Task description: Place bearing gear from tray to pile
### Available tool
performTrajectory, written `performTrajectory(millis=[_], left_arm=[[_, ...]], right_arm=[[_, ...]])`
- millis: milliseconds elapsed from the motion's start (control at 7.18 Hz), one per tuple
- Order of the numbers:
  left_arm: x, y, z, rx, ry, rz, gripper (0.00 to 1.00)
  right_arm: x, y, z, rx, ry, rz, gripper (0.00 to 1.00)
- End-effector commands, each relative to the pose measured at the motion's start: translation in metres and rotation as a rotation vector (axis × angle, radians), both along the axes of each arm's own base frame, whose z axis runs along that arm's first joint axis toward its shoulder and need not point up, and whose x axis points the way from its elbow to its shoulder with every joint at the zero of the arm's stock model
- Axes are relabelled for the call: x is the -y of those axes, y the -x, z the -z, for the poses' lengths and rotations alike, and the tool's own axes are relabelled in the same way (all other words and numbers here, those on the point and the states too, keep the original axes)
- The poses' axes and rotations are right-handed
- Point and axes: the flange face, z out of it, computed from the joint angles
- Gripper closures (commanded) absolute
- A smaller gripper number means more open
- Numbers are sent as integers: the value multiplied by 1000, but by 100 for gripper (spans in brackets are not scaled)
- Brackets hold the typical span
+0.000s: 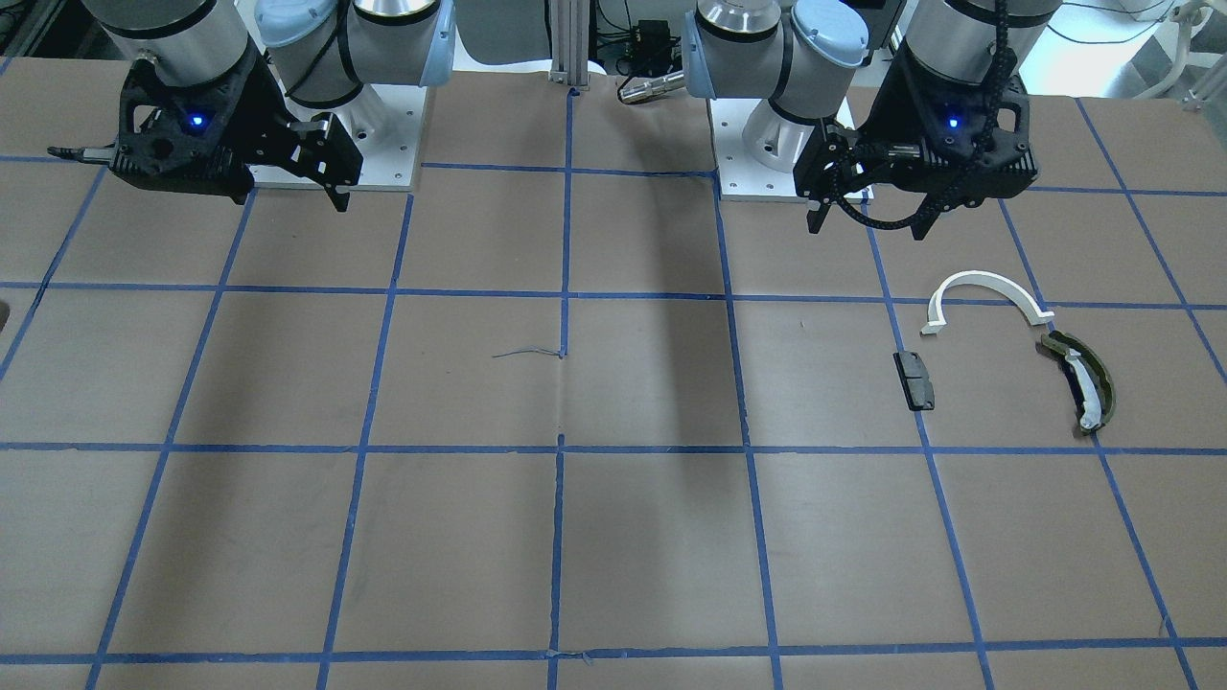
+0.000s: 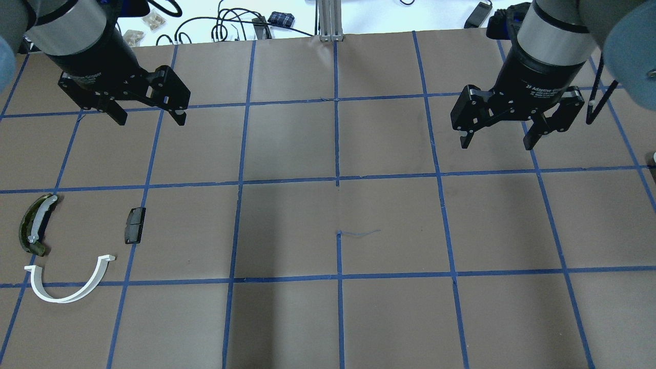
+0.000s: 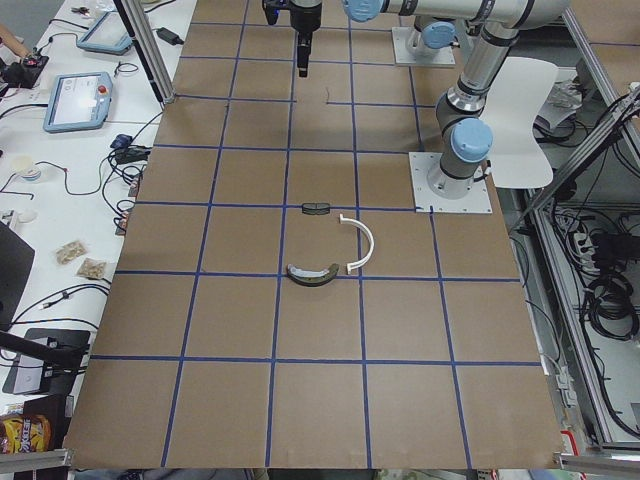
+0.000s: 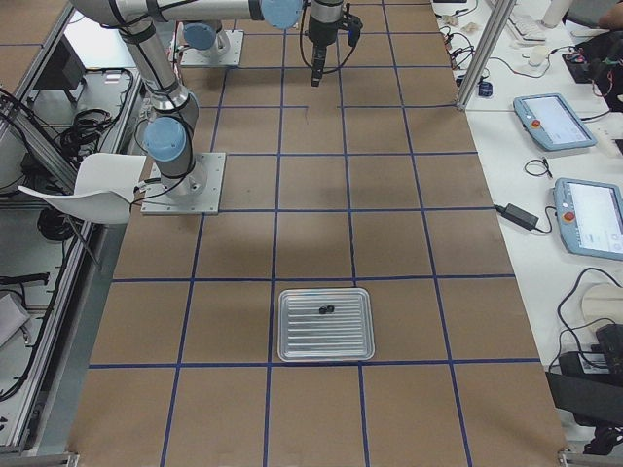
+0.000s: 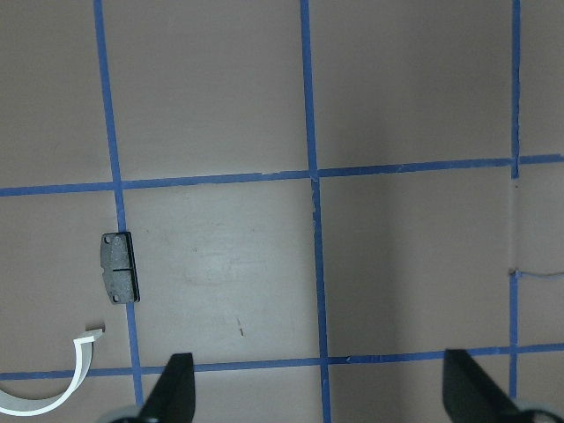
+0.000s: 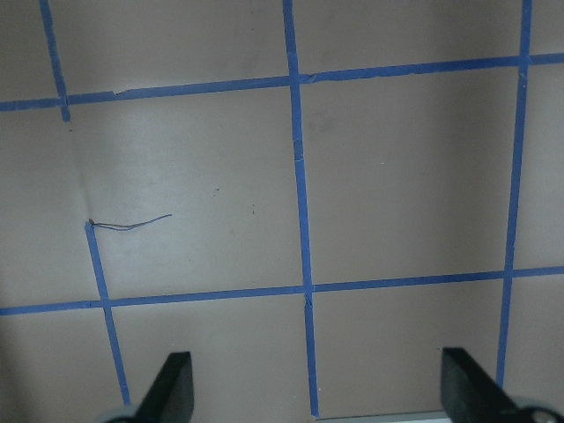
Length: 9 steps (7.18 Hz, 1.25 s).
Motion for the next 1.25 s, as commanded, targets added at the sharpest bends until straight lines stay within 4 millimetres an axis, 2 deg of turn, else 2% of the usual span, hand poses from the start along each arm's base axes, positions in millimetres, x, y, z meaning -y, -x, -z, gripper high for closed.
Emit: performTrajectory(millis=[0, 1114], left_arm=[[0, 2, 0, -6, 1, 6, 0], [0, 3, 1, -7, 0, 6, 0]], right_arm=[[1, 0, -1, 1, 5, -6, 0], [8, 8, 0, -22, 26, 15, 0]])
